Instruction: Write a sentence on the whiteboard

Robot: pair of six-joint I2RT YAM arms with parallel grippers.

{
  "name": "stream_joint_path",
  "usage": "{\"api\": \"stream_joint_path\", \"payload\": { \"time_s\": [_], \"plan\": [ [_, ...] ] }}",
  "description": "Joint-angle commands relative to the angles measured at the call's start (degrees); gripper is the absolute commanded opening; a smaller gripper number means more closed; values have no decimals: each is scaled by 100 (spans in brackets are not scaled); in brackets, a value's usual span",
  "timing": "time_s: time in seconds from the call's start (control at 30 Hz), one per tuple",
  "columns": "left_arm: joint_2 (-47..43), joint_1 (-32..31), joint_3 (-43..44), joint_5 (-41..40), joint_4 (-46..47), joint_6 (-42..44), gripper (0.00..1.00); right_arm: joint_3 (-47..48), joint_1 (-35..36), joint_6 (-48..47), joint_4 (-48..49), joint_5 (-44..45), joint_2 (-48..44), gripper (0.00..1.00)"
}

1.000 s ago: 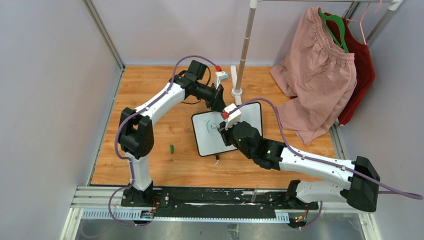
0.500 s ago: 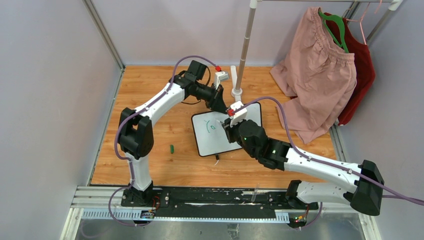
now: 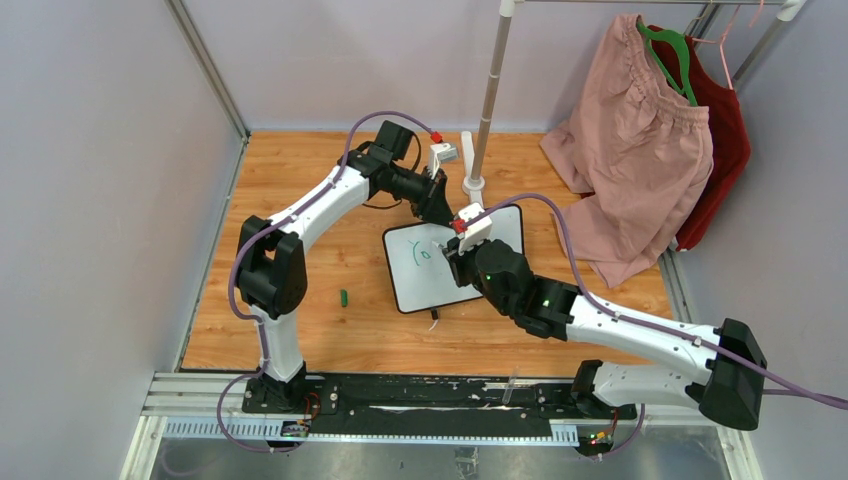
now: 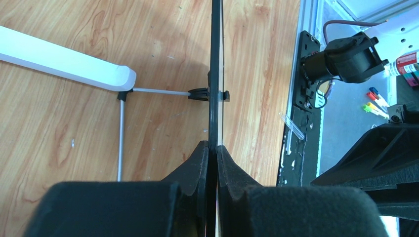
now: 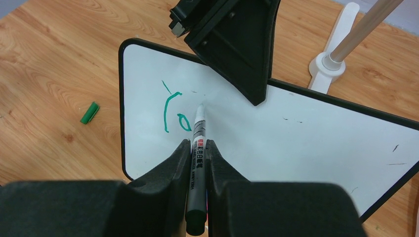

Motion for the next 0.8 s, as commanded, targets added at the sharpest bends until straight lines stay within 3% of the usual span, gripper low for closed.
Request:
{"api": "stream_joint_path", "payload": {
  "time_s": [0.0,0.77],
  "plan": [
    [-170,-36,-98,-74,-41,1,0,-86,-61,78,-19,-24,68,0],
    [-187,-36,-90,-79,-22,-17,0,-388,-61,319,-322,12,26,0]
  ]
}}
